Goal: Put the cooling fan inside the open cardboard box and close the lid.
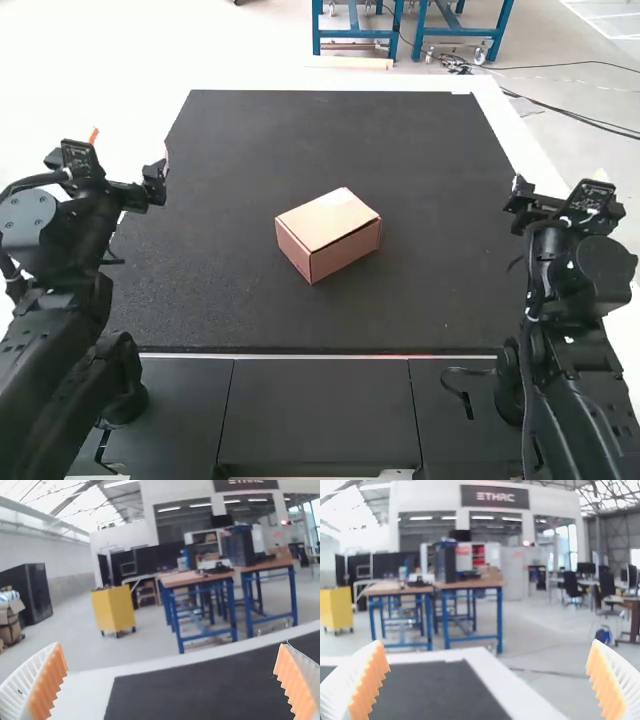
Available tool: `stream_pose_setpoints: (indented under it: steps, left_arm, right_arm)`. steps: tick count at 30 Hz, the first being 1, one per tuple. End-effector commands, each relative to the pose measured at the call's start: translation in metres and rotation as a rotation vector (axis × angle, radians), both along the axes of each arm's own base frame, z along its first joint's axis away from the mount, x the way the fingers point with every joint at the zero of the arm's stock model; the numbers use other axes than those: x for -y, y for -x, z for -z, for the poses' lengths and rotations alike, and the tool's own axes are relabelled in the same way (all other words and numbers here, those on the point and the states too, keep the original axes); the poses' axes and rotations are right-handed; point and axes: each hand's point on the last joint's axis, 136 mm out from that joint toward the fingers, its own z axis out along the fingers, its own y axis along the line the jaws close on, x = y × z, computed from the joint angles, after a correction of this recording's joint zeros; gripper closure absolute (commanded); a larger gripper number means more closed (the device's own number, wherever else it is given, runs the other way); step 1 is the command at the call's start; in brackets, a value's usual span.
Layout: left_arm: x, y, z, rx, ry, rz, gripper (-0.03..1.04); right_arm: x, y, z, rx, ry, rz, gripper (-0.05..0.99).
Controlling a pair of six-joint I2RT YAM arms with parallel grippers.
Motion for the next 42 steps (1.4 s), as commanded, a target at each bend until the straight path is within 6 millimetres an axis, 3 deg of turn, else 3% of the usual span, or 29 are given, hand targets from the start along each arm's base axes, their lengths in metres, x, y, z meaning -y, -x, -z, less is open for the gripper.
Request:
stream_pose_setpoints:
  steps: [1, 6, 10, 12, 16, 18, 20, 25, 27, 31, 34, 37, 42]
  left_arm:
    - [0.024, 0.010, 0.003, 0.014, -0.025, 0.103, 0.03]
    - [0.049, 0.022, 0.023, -0.029, -0.018, 0.202, 0.03]
    - [0.057, 0.047, 0.011, 0.101, -0.049, 0.235, 0.03]
    - [0.061, 0.048, 0.018, 0.088, -0.098, 0.245, 0.03]
    - [0.061, 0.035, 0.060, -0.093, -0.117, 0.251, 0.03]
    - [0.061, 0.031, 0.081, -0.150, -0.216, 0.229, 0.03]
    - [0.062, 0.031, 0.081, -0.111, -0.359, 0.200, 0.03]
    - [0.060, 0.031, 0.078, -0.135, -0.234, 0.218, 0.03]
    - [0.036, 0.024, 0.070, -0.130, -0.139, 0.091, 0.03]
    - [-0.042, 0.022, 0.073, -0.153, 0.396, -0.247, 0.04]
    - [-0.032, 0.018, 0.095, -0.257, 0.254, -0.232, 0.03]
    - [-0.028, 0.017, 0.109, -0.312, 0.239, -0.222, 0.03]
    - [-0.026, 0.017, 0.110, -0.320, 0.235, -0.217, 0.04]
  right_arm:
    - [-0.005, -0.002, 0.007, 0.012, 0.012, -0.034, 0.02]
    - [-0.014, -0.009, 0.027, -0.023, -0.016, -0.100, 0.02]
    - [-0.017, -0.011, 0.032, -0.031, -0.031, -0.119, 0.02]
    - [-0.016, -0.013, 0.041, -0.050, -0.031, -0.115, 0.02]
    - [-0.012, -0.014, 0.052, -0.064, -0.040, -0.094, 0.02]
    - [-0.013, -0.014, 0.057, -0.042, -0.055, -0.100, 0.02]
    - [-0.015, -0.019, 0.076, -0.127, -0.059, -0.111, 0.02]
    - [-0.020, -0.024, 0.114, -0.281, -0.077, -0.138, 0.02]
    - [-0.019, -0.024, 0.122, -0.315, -0.078, -0.135, 0.02]
    - [-0.019, -0.024, 0.140, -0.387, -0.086, -0.128, 0.02]
    - [-0.018, -0.022, 0.157, -0.457, -0.090, -0.125, 0.02]
    - [-0.018, -0.020, 0.168, -0.502, -0.099, -0.124, 0.02]
    - [-0.019, -0.019, 0.171, -0.512, -0.110, -0.127, 0.02]
